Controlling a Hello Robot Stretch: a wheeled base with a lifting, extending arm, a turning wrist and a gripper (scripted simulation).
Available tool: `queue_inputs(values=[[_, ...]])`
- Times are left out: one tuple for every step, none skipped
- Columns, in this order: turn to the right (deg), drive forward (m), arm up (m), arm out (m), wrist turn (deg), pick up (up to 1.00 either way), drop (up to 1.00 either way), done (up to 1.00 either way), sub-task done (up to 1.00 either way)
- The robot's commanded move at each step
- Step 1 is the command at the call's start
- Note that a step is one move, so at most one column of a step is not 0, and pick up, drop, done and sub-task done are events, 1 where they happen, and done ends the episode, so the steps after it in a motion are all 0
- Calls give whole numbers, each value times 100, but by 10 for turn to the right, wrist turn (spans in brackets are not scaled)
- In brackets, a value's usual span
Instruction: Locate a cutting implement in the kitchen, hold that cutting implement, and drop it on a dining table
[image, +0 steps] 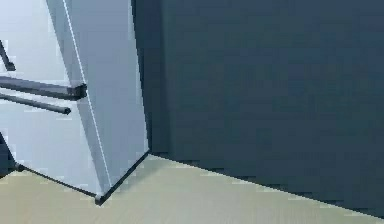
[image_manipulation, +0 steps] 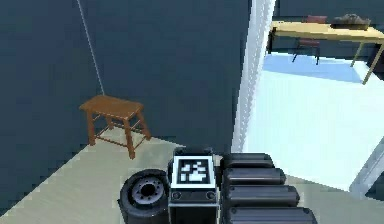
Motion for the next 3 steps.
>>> queue_inputs(values=[[450, 0, 0, 0, 0, 0, 0, 0, 0], [450, 0, 0, 0, 0, 0, 0, 0, 0], [-450, 0, 0, 0, 0, 0, 0, 0, 0]])
